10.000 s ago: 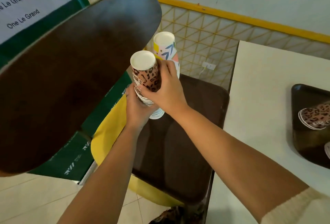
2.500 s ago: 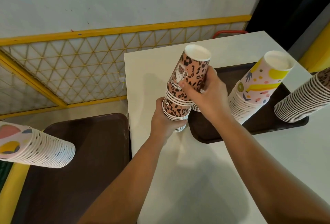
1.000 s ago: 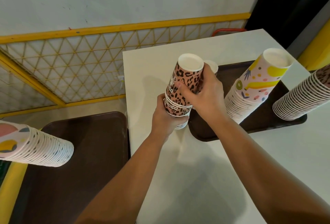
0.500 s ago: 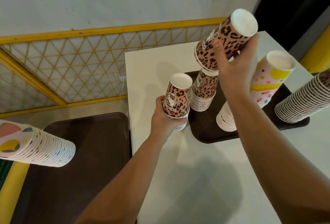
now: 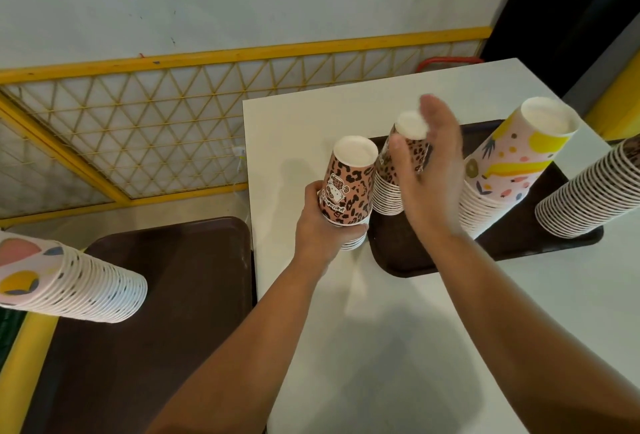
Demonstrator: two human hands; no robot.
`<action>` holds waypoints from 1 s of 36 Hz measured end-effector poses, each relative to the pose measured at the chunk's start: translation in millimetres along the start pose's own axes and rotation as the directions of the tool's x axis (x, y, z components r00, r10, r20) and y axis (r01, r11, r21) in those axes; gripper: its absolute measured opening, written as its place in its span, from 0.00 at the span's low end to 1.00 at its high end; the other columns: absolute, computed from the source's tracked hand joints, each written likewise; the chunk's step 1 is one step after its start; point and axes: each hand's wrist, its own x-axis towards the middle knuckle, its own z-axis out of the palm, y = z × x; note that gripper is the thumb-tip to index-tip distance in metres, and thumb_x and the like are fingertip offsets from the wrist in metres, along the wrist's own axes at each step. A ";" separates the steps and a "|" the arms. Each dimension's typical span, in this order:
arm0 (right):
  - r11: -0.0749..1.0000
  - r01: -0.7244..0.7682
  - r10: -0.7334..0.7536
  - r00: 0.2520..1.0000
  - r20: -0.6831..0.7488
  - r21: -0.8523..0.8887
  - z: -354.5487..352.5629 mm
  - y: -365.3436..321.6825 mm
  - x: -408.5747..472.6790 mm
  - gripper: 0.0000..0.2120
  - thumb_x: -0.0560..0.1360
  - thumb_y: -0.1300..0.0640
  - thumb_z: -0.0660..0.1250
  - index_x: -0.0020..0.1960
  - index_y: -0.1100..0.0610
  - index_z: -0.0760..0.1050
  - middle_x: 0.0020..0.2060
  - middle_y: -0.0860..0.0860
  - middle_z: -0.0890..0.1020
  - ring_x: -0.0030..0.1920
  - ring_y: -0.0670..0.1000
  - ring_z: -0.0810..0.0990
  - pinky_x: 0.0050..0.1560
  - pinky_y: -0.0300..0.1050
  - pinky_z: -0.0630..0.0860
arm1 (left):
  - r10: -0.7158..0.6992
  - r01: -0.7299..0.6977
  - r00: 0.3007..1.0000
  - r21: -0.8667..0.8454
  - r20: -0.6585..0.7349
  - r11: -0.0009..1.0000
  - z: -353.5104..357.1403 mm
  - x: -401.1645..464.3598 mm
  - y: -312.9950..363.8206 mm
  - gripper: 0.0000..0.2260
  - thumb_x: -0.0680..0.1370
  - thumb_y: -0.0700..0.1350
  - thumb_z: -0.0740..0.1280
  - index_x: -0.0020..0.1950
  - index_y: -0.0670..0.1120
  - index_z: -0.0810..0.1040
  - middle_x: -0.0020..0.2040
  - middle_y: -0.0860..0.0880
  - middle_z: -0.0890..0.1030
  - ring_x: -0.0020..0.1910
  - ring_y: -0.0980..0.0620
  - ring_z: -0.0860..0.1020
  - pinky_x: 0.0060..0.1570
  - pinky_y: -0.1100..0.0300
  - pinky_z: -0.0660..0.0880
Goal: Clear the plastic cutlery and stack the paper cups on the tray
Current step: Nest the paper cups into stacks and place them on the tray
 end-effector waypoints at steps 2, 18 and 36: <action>0.999 -0.032 0.029 0.984 0.177 0.013 3.0 -4.1 -11.8 0.33 0.73 0.44 0.65 0.71 0.60 0.61 0.68 0.52 0.70 0.68 0.47 0.68 0.66 0.36 0.67 | 0.000 0.000 1.000 -0.015 -0.008 1.000 1.2 -0.5 0.2 0.36 0.58 0.39 0.79 0.58 0.56 0.66 0.50 0.60 0.77 0.51 0.60 0.77 0.49 0.61 0.76; 0.992 -0.116 0.126 0.943 0.309 -0.050 6.5 -6.9 -16.9 0.30 0.70 0.50 0.72 0.66 0.58 0.66 0.59 0.51 0.77 0.60 0.48 0.75 0.57 0.36 0.71 | -0.044 0.045 0.997 0.018 -0.057 0.999 6.0 -3.5 3.5 0.33 0.60 0.40 0.80 0.61 0.49 0.71 0.55 0.53 0.80 0.53 0.54 0.79 0.52 0.57 0.78; 0.998 -0.058 0.059 0.987 -0.149 0.008 -19.9 -12.9 54.6 0.33 0.70 0.40 0.68 0.65 0.62 0.66 0.58 0.53 0.78 0.59 0.48 0.77 0.58 0.47 0.75 | -0.023 0.026 0.999 0.070 -0.043 0.997 3.4 -2.0 -1.3 0.34 0.61 0.41 0.80 0.63 0.50 0.68 0.55 0.54 0.77 0.54 0.53 0.77 0.51 0.60 0.75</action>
